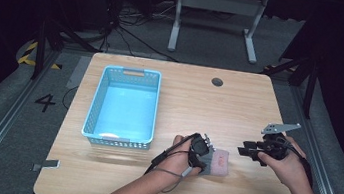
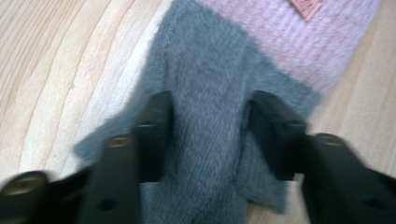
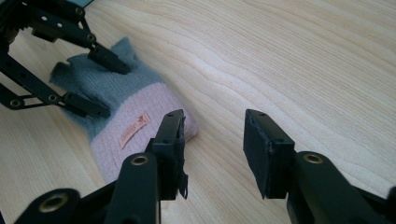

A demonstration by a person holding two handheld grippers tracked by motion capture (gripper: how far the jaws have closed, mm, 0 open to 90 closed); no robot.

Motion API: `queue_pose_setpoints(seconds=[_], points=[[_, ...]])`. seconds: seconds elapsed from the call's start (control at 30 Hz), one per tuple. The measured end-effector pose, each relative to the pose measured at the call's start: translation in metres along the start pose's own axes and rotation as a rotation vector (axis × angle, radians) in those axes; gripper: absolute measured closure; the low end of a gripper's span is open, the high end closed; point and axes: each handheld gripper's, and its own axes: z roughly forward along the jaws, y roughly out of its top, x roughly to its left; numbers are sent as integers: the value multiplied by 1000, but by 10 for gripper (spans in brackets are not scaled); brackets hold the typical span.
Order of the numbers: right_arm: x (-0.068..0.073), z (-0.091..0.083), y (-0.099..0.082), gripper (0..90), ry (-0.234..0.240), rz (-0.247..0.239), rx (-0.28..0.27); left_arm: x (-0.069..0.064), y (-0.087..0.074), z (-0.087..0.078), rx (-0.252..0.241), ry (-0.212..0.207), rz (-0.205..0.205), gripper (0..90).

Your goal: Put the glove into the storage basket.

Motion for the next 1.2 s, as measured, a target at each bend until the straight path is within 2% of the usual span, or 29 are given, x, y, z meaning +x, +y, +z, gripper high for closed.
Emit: queue_pose_setpoints(seconds=[0.1,0.23,0.4,0.67,0.97,1.2], points=[[0,0,0,596,0,1,0,-2,0,-1,1,1,10,633],[-1,0,0,596,2,4,-1,-1,0,-2,-9,-18,15,683],[-4,-1,1,596,4,7,-5,1,0,-11,-17,-62,3,704],[-8,0,7,597,7,1,-14,-2,-3,-37,-57,-70,7,708],[-11,6,14,596,17,0,-11,6,-9,-78,-92,-43,20,707],[-14,9,20,594,25,2,-15,15,-17,-100,-122,-16,-9,706]])
